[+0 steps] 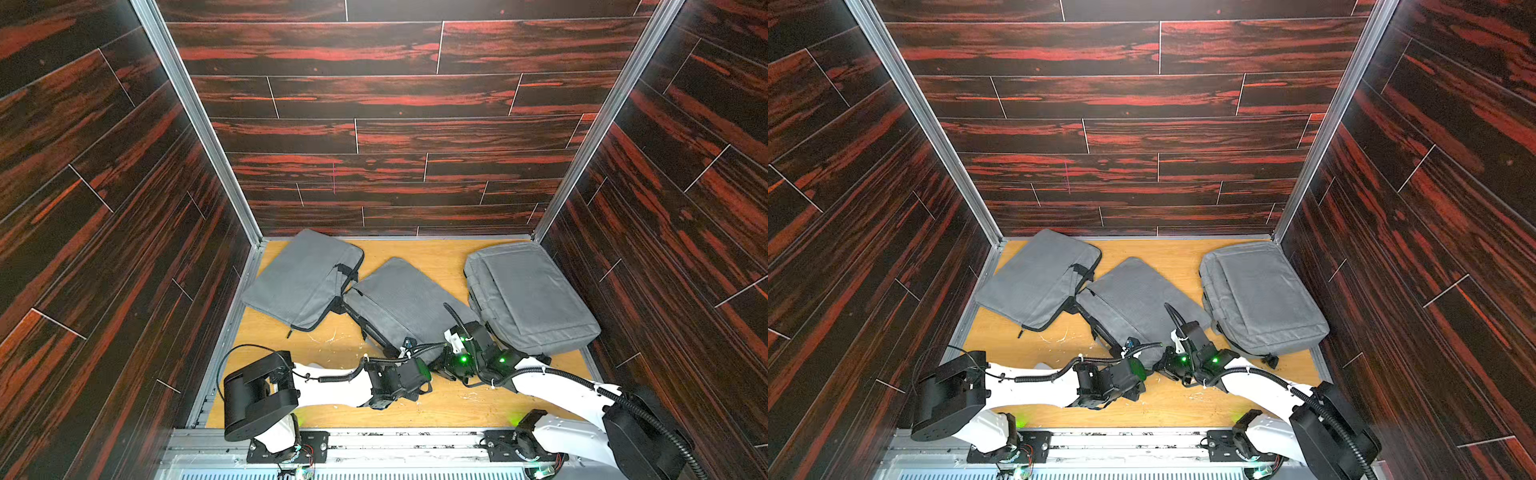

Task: Put the mouse into the laptop bag
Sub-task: Zip the zipper on the zippered laptop bag.

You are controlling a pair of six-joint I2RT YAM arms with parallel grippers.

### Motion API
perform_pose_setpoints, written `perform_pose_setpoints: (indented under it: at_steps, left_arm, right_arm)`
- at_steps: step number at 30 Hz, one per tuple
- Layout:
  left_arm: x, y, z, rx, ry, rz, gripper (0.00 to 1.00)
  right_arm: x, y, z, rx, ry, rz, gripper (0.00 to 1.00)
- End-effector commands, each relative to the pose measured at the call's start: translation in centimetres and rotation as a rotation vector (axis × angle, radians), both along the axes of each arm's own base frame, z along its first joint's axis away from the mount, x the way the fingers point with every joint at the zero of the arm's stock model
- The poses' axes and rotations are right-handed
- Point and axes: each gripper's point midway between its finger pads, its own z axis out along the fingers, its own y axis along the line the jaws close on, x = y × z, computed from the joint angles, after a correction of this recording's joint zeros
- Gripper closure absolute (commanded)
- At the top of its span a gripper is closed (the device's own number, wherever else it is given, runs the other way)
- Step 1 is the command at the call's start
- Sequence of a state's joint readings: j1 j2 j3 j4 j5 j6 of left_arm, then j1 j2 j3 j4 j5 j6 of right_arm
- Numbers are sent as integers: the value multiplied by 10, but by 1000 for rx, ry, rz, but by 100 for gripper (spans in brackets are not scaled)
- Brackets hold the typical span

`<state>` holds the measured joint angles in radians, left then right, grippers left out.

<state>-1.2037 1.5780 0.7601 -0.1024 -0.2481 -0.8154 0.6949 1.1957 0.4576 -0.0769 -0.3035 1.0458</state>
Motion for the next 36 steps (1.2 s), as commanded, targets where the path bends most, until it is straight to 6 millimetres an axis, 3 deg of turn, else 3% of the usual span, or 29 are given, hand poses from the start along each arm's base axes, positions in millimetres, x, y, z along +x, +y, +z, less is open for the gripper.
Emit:
perform_pose_setpoints:
  at_steps: [1,5,10,17,22,29,36]
  left_arm:
    - [-10,54,-27,147,72,61,100]
    - [-2,82,-43,148,104,134,100]
    - [25,120,-49,152,111,254,100]
    - [61,160,-29,117,84,390,100]
    - [74,184,-11,124,47,442,100]
    - [74,217,2,130,45,527,100]
    - [62,225,13,101,46,531,100]
  right_arm:
    - [15,-30,-16,-120,-34,-100,100]
    - [17,-41,-18,-126,-33,-126,100]
    - [22,-57,-16,-143,-35,-157,100]
    - [36,-83,-8,-160,-58,-212,100]
    - [50,-97,2,-183,-86,-236,100]
    - [83,-121,17,-202,-133,-274,100]
    - [136,-140,36,-275,-189,-288,100]
